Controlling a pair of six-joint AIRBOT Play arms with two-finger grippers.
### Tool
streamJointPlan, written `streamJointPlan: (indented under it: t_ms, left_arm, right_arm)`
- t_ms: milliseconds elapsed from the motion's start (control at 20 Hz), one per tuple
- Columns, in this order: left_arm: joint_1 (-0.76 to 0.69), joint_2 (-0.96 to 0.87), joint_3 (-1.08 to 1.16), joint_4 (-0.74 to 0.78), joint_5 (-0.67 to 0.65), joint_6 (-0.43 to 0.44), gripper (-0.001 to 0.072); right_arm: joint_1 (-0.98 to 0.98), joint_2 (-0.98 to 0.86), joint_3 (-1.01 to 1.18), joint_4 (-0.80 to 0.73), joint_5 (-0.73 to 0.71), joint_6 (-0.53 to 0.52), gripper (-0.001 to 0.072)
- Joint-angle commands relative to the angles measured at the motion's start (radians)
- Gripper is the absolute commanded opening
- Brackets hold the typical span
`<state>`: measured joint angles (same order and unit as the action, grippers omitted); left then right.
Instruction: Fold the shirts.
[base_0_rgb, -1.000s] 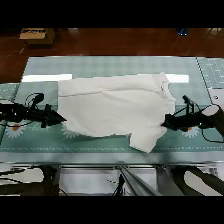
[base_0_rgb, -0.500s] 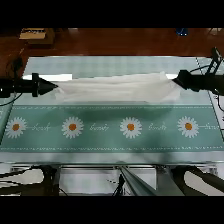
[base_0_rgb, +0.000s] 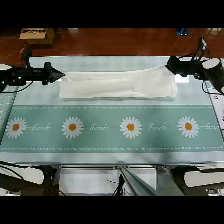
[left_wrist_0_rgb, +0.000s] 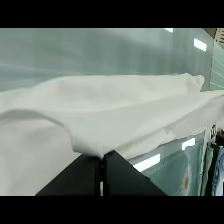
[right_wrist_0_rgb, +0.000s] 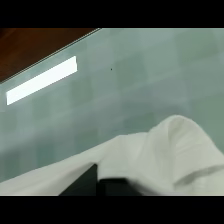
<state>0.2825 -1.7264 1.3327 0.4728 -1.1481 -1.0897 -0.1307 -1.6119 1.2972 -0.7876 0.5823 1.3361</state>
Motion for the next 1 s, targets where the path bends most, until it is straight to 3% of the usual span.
streamJointPlan:
  t_ms: [0, 100, 150, 250, 350, 450, 500, 550, 650, 750, 850, 950]
  left_arm:
    - [0.016, -0.092, 0.023, 0.001, -0.003, -0.015, 0.003]
    - [0.032, -0.12, 0.023, 0.002, -0.031, -0.024, 0.0065]
    - [0.037, -0.129, 0.023, 0.002, -0.041, -0.035, 0.0138]
    - [0.051, -0.129, 0.029, 0.002, -0.065, -0.048, 0.0437]
    - [0.077, -0.129, 0.063, 0.002, -0.125, -0.048, 0.0456]
    - [0.101, -0.129, 0.11, 0.002, -0.19, -0.048, 0.0455]
    - [0.106, -0.127, 0.129, 0.002, -0.216, -0.048, 0.0455]
    - [0.108, -0.126, 0.145, 0.002, -0.235, -0.048, 0.0455]
    - [0.102, -0.125, 0.159, 0.002, -0.248, -0.048, 0.0455]
    - [0.093, -0.127, 0.158, 0.002, -0.248, -0.048, 0.0455]
    - [0.084, -0.127, 0.158, 0.002, -0.247, -0.046, 0.0455]
    - [0.073, -0.127, 0.158, 0.002, -0.246, -0.044, 0.0455]
  right_arm:
    - [0.012, -0.083, 0.024, 0.005, -0.049, 0.006, 0.0022]
    - [0.016, -0.101, 0.024, 0.0, -0.029, 0.0, 0.0027]
    - [0.016, -0.105, 0.024, -0.007, -0.016, -0.014, 0.0113]
    - [0.007, -0.097, 0.026, -0.049, 0.011, -0.026, 0.0266]
    - [-0.027, -0.061, 0.029, -0.182, 0.06, -0.026, 0.028]
    - [-0.071, -0.016, 0.029, -0.386, 0.124, 0.023, 0.0492]
    - [-0.098, -0.002, 0.029, -0.495, 0.161, 0.121, 0.0587]
    - [-0.13, 0.002, 0.029, -0.562, 0.208, 0.21, 0.0603]
    - [-0.213, -0.021, 0.029, -0.441, 0.307, 0.169, 0.0607]
    - [-0.28, -0.066, 0.029, -0.11, 0.38, -0.009, 0.0607]
    - [-0.299, -0.113, 0.029, 0.126, 0.407, -0.095, 0.0607]
    - [-0.269, -0.15, 0.029, 0.173, 0.418, -0.103, 0.0607]
